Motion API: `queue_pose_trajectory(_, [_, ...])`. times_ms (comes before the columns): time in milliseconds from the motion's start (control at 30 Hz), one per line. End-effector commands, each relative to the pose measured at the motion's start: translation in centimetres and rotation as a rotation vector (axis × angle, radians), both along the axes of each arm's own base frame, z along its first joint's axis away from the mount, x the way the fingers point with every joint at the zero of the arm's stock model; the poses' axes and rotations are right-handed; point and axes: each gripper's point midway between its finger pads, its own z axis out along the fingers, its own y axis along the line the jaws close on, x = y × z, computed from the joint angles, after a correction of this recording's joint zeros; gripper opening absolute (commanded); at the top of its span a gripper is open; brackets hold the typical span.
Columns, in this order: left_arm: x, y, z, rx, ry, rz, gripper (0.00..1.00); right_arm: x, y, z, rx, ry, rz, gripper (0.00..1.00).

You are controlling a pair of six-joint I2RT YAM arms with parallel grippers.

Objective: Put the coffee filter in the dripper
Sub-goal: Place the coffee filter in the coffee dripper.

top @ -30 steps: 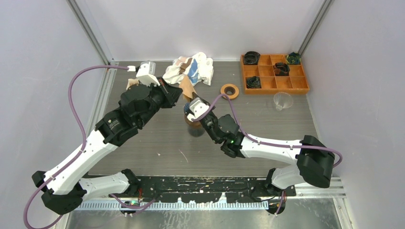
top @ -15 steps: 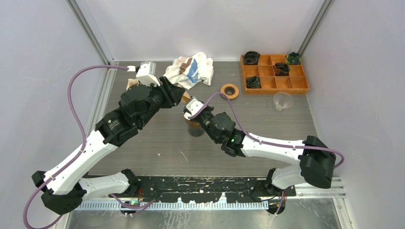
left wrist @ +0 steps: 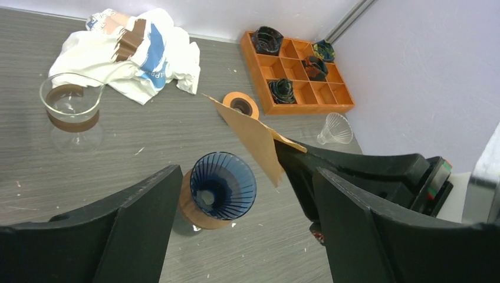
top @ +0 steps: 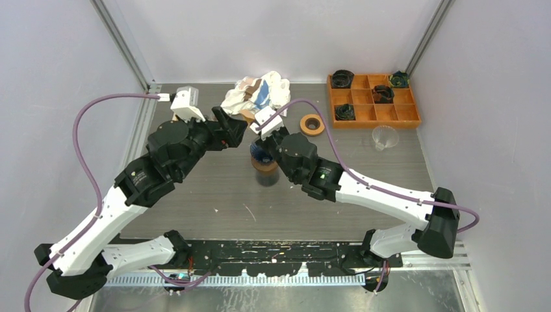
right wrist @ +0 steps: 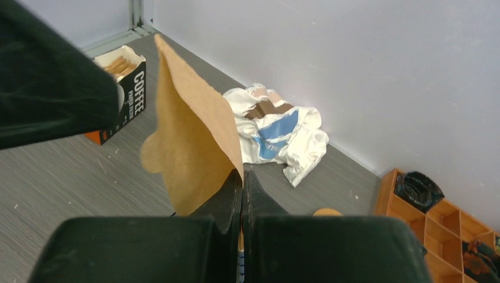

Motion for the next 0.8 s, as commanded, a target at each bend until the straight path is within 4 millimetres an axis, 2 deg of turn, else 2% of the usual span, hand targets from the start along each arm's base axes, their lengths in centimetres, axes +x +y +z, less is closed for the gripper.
queue_pose_trajectory(0, [-0.6,1.8,2.1,-0.030,-0.061,0.037,0.85,-0.6,-1.6,1.4,0.043,0.114,-0.064,0.01])
queue_pose_trajectory(200, [-0.9,0.9,1.4,-0.044,-0.036,-0.002,0.87,-1.0,-2.0,1.5,0.028,0.271,-0.122,0.01])
queue_pose_trajectory(367, [-0.9,-0.3,1.0,-0.074,-0.020,-0.039,0.87,-1.5,-2.4,0.8,-0.005,0.390,-0.176,0.01])
queue_pose_trajectory(633, [-0.8,-2.3,0.3,-0.105,0.018,-0.096,0.87,-2.0,-2.6,-0.6,-0.008,0.504,-0.235,0.01])
queue_pose_trajectory(767, [-0.4,-3.1,-0.7,-0.119,0.043,-0.100,0.87,-2.2,-2.1,-0.9,0.008,0.551,-0.227,0.01])
